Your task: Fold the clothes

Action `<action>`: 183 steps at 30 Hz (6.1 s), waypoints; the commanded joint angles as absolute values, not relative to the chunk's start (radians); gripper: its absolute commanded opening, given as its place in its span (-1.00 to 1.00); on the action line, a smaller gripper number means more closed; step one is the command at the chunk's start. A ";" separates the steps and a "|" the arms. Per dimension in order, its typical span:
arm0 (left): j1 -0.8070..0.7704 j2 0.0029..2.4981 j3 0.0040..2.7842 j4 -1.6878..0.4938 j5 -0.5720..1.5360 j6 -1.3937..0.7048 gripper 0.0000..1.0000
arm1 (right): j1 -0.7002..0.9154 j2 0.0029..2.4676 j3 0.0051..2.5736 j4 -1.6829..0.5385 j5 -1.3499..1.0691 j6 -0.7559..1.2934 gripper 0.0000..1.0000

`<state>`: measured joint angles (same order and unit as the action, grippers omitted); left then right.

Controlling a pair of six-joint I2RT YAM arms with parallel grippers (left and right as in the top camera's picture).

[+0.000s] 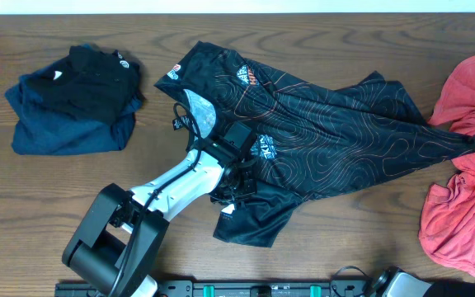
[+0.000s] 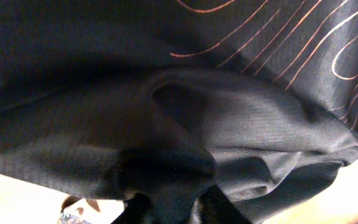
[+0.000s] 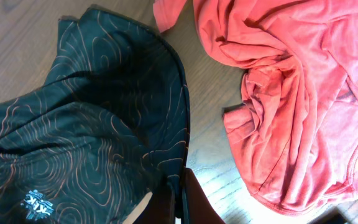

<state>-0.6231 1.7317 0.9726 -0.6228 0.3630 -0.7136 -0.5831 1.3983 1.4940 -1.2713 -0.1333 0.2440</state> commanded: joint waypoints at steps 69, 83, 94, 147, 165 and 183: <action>-0.239 1.594 1.604 -1.224 0.498 -0.287 -0.88 | -0.527 1.495 1.888 -1.333 -0.179 0.159 -0.98; -0.717 1.848 1.407 -1.131 0.498 -0.319 -0.04 | -0.527 1.495 1.888 -1.367 -0.146 0.159 -0.98; -0.884 1.989 1.395 -0.894 0.476 -0.319 0.09 | -0.527 1.495 1.888 -1.381 -0.146 0.159 -0.98; -0.379 1.455 1.458 -0.746 0.425 -0.242 -0.88 | -0.527 1.495 1.888 -1.397 -0.157 0.155 -0.98; -0.104 1.005 1.652 -0.663 0.426 -0.252 -0.88 | -0.518 1.376 1.891 -1.353 -0.186 0.185 -0.98; -0.271 1.589 1.631 -1.260 0.547 -0.250 -0.88 | -0.470 1.492 1.890 -1.355 -0.146 0.185 -0.98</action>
